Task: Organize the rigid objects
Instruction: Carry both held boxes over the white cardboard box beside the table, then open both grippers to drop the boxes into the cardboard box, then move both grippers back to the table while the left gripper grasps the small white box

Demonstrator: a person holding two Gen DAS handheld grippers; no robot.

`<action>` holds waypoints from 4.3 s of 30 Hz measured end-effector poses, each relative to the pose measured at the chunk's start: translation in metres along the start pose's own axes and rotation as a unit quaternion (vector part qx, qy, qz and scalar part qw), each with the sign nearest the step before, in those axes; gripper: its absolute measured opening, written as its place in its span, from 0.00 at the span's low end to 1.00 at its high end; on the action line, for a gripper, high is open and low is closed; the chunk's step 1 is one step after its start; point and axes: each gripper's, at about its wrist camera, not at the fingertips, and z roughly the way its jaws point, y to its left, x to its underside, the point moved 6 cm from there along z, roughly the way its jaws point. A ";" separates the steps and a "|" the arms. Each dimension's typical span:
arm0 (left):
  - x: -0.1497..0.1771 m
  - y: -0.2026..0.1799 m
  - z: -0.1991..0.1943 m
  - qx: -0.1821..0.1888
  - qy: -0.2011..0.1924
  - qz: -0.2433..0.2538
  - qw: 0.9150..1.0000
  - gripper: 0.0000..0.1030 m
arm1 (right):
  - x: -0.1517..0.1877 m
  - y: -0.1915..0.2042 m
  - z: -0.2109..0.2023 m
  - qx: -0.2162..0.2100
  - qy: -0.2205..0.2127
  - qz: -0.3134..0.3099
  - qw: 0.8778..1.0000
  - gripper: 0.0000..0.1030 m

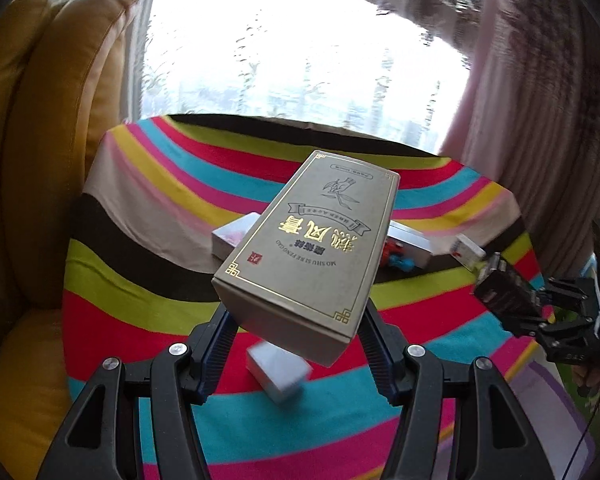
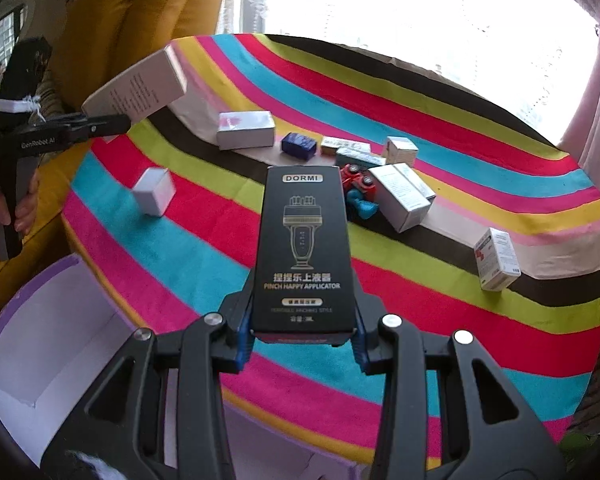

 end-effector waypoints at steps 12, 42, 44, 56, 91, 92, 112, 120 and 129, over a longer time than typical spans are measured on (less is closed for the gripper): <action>0.044 -0.055 -0.056 0.038 -0.012 0.043 0.998 0.59 | 0.038 0.030 -0.041 -0.002 -0.007 0.006 1.000 0.42; 0.144 -0.152 -0.124 0.020 0.093 0.147 0.985 0.59 | 0.123 0.092 -0.114 -0.006 0.021 -0.003 1.000 0.42; 0.147 -0.153 -0.124 0.020 0.096 0.147 0.984 0.59 | 0.126 0.094 -0.116 -0.008 0.021 -0.004 1.000 0.42; 0.168 -0.159 -0.120 0.016 0.127 0.167 0.978 0.59 | 0.138 0.110 -0.127 -0.012 0.029 -0.029 0.999 0.42; 0.151 -0.140 -0.117 0.022 0.139 0.101 0.985 0.78 | 0.135 0.106 -0.121 -0.026 0.030 0.021 0.999 0.70; 0.143 -0.132 -0.114 0.015 0.135 0.091 0.986 0.78 | 0.136 0.105 -0.120 -0.024 0.030 0.026 0.999 0.70; 0.067 0.013 0.064 -0.128 0.194 -0.052 0.971 0.82 | 0.121 0.081 -0.089 -0.035 0.047 0.075 0.995 0.77; 0.062 0.008 0.089 -0.114 0.192 -0.033 0.974 0.42 | 0.079 0.041 -0.076 0.001 0.030 0.056 0.998 0.77; 0.045 -0.005 0.122 -0.090 0.167 0.069 0.979 0.35 | 0.049 -0.051 -0.026 0.035 0.029 0.113 0.993 0.77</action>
